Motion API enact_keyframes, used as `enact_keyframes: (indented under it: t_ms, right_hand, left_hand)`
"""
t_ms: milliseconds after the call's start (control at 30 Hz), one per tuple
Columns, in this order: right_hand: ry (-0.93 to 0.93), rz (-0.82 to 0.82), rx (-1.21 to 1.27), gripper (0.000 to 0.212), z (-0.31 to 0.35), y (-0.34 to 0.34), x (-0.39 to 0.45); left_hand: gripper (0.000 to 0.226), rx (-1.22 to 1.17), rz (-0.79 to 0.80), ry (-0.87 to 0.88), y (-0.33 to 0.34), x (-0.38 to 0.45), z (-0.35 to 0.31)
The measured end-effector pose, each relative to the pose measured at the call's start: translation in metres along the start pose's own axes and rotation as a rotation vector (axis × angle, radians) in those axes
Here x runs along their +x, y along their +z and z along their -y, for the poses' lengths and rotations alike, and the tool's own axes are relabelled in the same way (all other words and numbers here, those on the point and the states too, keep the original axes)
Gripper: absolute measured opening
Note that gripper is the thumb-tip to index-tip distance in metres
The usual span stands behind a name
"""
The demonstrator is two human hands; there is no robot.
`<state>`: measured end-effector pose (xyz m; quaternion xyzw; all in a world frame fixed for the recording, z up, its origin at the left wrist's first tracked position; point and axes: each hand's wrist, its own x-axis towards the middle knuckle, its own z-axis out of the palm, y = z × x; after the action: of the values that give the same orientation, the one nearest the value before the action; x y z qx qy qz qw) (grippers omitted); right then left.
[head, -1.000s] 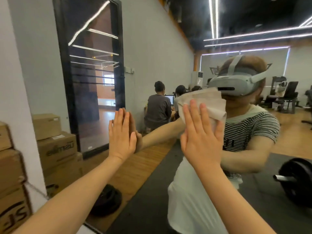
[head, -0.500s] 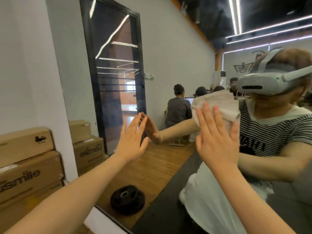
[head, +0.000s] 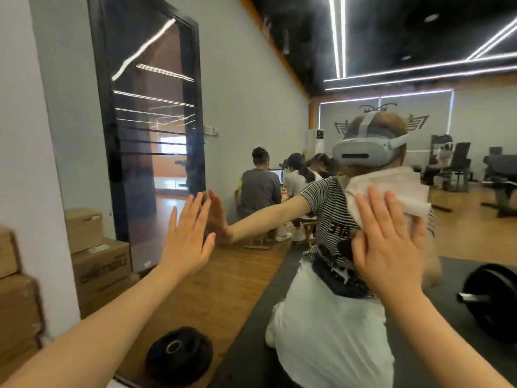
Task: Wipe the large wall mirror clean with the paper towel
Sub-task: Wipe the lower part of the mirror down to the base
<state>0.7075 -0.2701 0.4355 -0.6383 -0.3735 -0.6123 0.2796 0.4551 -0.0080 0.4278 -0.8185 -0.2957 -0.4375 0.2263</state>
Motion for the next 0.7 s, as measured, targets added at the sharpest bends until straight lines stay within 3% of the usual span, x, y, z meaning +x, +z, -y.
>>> enact_keyframes:
  t_ms: [200,367,567,700]
  right_hand:
    - [0.252,0.001,-0.037,0.060,0.042,0.005,0.008]
    - [0.519,-0.018,-0.063,0.063,0.080,0.018,0.019]
    - [0.495,0.015,-0.096,0.056,0.075,0.010,0.017]
    - [0.462,0.025,-0.086,0.054,0.069,0.008,0.019]
  left_hand:
    - [0.068,-0.234,-0.161,0.084,0.027,0.006,0.000]
    - [0.068,-0.266,-0.206,0.114,0.041,0.007,0.005]
    - [0.078,-0.272,-0.234,0.126,0.044,0.005,-0.006]
    - [0.065,-0.306,-0.231,0.131,0.043,0.003,-0.003]
